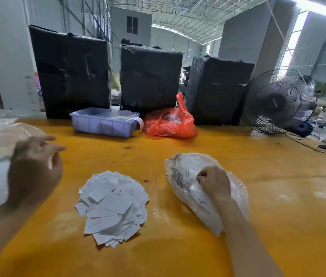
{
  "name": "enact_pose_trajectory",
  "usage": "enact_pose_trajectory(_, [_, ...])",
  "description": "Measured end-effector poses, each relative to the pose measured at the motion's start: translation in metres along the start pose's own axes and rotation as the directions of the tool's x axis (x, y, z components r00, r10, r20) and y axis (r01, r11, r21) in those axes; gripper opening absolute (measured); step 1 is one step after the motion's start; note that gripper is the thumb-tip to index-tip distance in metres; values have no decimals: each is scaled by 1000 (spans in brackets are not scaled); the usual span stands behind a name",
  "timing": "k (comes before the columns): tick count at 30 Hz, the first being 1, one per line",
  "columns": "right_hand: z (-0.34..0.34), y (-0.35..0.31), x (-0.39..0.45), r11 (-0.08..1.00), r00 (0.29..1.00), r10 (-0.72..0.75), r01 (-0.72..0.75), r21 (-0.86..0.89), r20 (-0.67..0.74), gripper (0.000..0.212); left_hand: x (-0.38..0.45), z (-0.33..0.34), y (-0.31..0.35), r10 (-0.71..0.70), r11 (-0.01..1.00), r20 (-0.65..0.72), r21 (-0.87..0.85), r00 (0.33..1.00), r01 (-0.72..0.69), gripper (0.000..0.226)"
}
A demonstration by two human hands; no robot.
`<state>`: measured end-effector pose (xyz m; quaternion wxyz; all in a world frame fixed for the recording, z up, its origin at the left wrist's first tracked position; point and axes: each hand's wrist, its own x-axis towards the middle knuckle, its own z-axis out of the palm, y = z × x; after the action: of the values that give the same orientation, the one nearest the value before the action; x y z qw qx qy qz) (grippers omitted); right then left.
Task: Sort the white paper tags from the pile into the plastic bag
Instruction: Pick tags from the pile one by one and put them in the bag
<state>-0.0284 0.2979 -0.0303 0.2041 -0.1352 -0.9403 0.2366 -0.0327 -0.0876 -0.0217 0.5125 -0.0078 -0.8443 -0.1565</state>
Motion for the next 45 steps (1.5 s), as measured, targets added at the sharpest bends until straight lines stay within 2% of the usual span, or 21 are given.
enact_pose_trajectory(4, [-5, -1, 0, 978, 999, 41, -36, 204, -18, 20, -30, 5, 56, 204, 971, 106, -153, 973, -186, 24])
enact_pose_trajectory(8, [-5, -1, 0, 955, 999, 45, -46, 292, 10, 20, -42, 6, 76, 259, 932, 216, -312, 941, -185, 27])
enact_pose_trajectory(12, [-6, -3, -1, 892, 997, 45, -10, 453, -69, 19, -48, 9, 82, 174, 898, 290, -439, 941, -31, 24])
enact_pose_trajectory(16, [-4, 1, 1, 933, 999, 5, 8, 359, -34, 15, -49, 8, 83, 60, 868, 342, -482, 938, 120, 22])
enact_pose_trajectory(18, [-5, 0, 0, 902, 999, 16, -3, 433, -28, 15, -48, 7, 83, 38, 861, 362, -485, 931, 154, 21])
enact_pose_trajectory(19, [-7, -2, -1, 814, 999, 44, -23, 580, -21, 15, -48, 7, 83, 35, 858, 372, -487, 928, 163, 21])
enact_pose_trajectory(20, [-11, -6, -2, 641, 997, 78, -59, 765, 11, 15, -47, 5, 84, 29, 857, 377, -486, 926, 171, 22])
enact_pose_trajectory(21, [-17, -12, -3, 384, 993, 86, -110, 917, 83, 15, -47, 5, 85, 28, 849, 375, -499, 927, 176, 22])
enact_pose_trajectory(22, [-21, -18, -6, 99, 985, 39, -171, 980, 168, 14, -46, 3, 87, 22, 837, 378, -514, 926, 190, 24])
enact_pose_trajectory(23, [-24, -24, -8, -135, 973, -44, -232, 963, 228, 12, -46, 2, 89, 9, 817, 383, -536, 924, 214, 25])
enact_pose_trajectory(24, [-25, -32, -11, -283, 955, -136, -294, 913, 265, 13, -46, 1, 92, -12, 788, 403, -560, 915, 257, 26])
enact_pose_trajectory(26, [-21, -54, -23, -400, 903, -288, -416, 817, 319, 21, -45, -1, 97, -64, 686, 483, -614, 873, 390, 17])
enact_pose_trajectory(27, [-14, -66, -31, -423, 873, -339, -474, 772, 350, 27, -44, -4, 102, -78, 588, 566, -639, 821, 496, 11])
enact_pose_trajectory(28, [-6, -78, -39, -436, 843, -377, -527, 730, 384, 32, -42, -6, 105, -66, 465, 651, -651, 756, 600, 37])
enact_pose_trajectory(29, [2, -90, -48, -438, 817, -407, -567, 698, 408, 33, -41, -7, 109, -33, 310, 754, -617, 657, 723, 66])
enact_pose_trajectory(30, [8, -99, -57, -432, 792, -433, -601, 672, 430, 32, -41, -6, 112, 14, 174, 831, -550, 556, 817, 85])
enact_pose_trajectory(31, [14, -106, -64, -419, 766, -459, -633, 651, 450, 31, -40, -7, 116, 65, 67, 878, -478, 474, 876, 90])
enact_pose_trajectory(33, [24, -115, -72, -378, 736, -481, -665, 644, 477, 32, -42, -7, 121, 117, -18, 914, -388, 387, 921, 77])
enact_pose_trajectory(39, [35, -119, -80, -378, 779, -336, -626, 682, 529, 30, -54, -4, 121, 10, 27, 943, -333, 333, 943, 57])
enact_pose_trajectory(43, [40, -122, -84, -266, 843, -263, -531, 804, 469, 9, -59, 1, 121, -16, -19, 933, -361, 361, 932, 29])
enact_pose_trajectory(45, [40, -124, -85, -216, 887, -246, -443, 870, 390, 7, -60, 1, 121, -50, -68, 927, -375, 372, 925, 25])
